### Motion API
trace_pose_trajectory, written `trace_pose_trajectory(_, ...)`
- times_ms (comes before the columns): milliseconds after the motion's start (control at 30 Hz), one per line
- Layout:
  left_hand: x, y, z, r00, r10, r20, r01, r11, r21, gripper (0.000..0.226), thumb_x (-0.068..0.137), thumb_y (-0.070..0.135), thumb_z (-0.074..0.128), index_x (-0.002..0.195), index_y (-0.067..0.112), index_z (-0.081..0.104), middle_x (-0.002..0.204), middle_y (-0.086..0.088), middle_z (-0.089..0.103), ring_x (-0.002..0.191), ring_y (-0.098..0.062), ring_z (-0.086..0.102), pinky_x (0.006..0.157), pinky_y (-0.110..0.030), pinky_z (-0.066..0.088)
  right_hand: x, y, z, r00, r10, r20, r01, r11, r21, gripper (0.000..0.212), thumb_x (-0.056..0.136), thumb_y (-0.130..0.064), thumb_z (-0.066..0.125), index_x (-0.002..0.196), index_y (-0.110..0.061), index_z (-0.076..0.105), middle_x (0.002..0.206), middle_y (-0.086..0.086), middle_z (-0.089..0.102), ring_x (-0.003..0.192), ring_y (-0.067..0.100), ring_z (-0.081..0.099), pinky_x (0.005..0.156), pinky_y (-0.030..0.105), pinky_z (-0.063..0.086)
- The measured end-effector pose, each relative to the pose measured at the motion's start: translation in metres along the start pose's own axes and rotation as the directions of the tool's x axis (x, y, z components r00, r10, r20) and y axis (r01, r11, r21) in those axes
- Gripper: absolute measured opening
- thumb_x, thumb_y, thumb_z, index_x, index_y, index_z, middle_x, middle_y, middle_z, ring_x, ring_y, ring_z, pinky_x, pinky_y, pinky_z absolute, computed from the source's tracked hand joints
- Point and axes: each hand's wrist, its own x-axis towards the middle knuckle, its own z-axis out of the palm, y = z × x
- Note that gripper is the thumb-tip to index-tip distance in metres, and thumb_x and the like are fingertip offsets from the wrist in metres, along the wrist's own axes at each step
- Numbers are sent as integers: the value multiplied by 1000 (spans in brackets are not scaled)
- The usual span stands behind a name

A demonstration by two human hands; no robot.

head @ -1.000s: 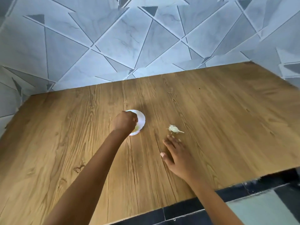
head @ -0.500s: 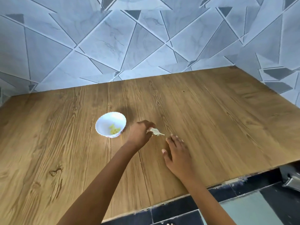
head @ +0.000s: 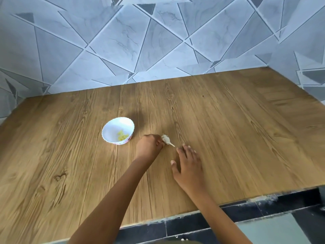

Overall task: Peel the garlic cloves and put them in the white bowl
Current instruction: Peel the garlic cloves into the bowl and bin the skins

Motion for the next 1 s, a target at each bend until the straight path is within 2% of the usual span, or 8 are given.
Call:
trace_pose_trajectory(233,9,12,6,995,57,81,-76,963,257,22,95,24,46,100,10,62,95,-6,64,85,-25,62,62,-31,40,0,4,4,999,-18,-41,21,997,76,43,95,-32,48,135,-16,47,151,8,33,143,22,21,115,30,2)
trace_pose_trajectory(300,4,4,4,992,65,109,-80,987,143,21,97,22,46,96,5,58,92,-9,61,82,-26,59,62,-32,41,-1,5,3,995,-22,-98,41,978,203,33,92,-27,54,123,-15,57,140,6,47,134,22,37,114,33,22)
trace_pose_trajectory(400,-17,-10,-8,994,-23,111,49,972,-231,23,96,17,51,84,-2,55,74,-6,53,67,-18,48,58,-27,36,-3,0,-1,985,-81,-155,137,909,394,26,90,-23,55,115,-16,62,113,-5,62,105,7,57,91,25,50)
trace_pose_trajectory(533,-57,-17,-28,946,-186,265,312,743,-592,22,96,14,53,82,-1,59,65,-3,57,58,-11,51,54,-20,41,6,-19,2,997,-57,-52,77,767,637,23,88,-10,63,110,-14,65,97,-10,65,85,0,60,74,11,48)
trace_pose_trajectory(633,-75,-24,-33,910,-224,350,413,584,-699,18,96,14,54,87,0,60,63,3,59,55,-6,52,52,-16,42,12,-28,5,993,-104,58,27,673,739,19,86,-9,66,102,-19,68,91,-14,66,82,-1,61,71,10,46)
trace_pose_trajectory(733,-86,-31,-35,884,-285,372,461,385,-800,14,93,16,58,85,6,62,66,-1,54,56,-8,47,50,-19,37,9,-39,13,983,-151,103,17,636,771,14,82,-10,71,94,-18,70,88,-13,68,80,-3,63,69,9,47)
trace_pose_trajectory(867,-94,-26,-38,845,-372,384,474,188,-860,13,91,12,59,79,11,65,66,-2,53,53,-8,44,48,-21,34,3,-53,27,990,-132,-38,112,618,778,11,80,-11,74,91,-11,71,84,-4,71,72,2,66,64,13,50)
trace_pose_trajectory(1000,-96,-24,-40,824,-429,371,480,180,-858,14,91,10,59,79,8,67,64,-1,52,54,-10,42,48,-22,33,4,-56,28,962,-201,-185,273,683,678,12,81,-18,68,88,-10,73,80,-2,71,66,5,66,59,22,55)
